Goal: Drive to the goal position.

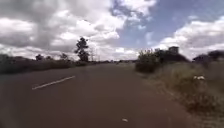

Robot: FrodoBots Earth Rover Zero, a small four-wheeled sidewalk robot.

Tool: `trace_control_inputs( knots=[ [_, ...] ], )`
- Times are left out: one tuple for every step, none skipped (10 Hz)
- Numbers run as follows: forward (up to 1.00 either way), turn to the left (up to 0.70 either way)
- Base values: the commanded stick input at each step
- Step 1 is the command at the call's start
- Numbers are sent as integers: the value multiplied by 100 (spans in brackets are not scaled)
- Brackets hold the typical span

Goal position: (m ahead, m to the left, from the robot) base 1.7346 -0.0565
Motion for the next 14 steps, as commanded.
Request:
trace_control_inputs(
  knots=[
    [70,-20],
    [70,-14],
    [70,-9],
    [70,-3],
    [70,-1],
    [70,-4],
    [70,-8],
    [70,-11],
    [70,-14],
    [70,-17],
    [70,-20],
    [70,-23],
    [70,-27],
    [70,-21]
  ],
)
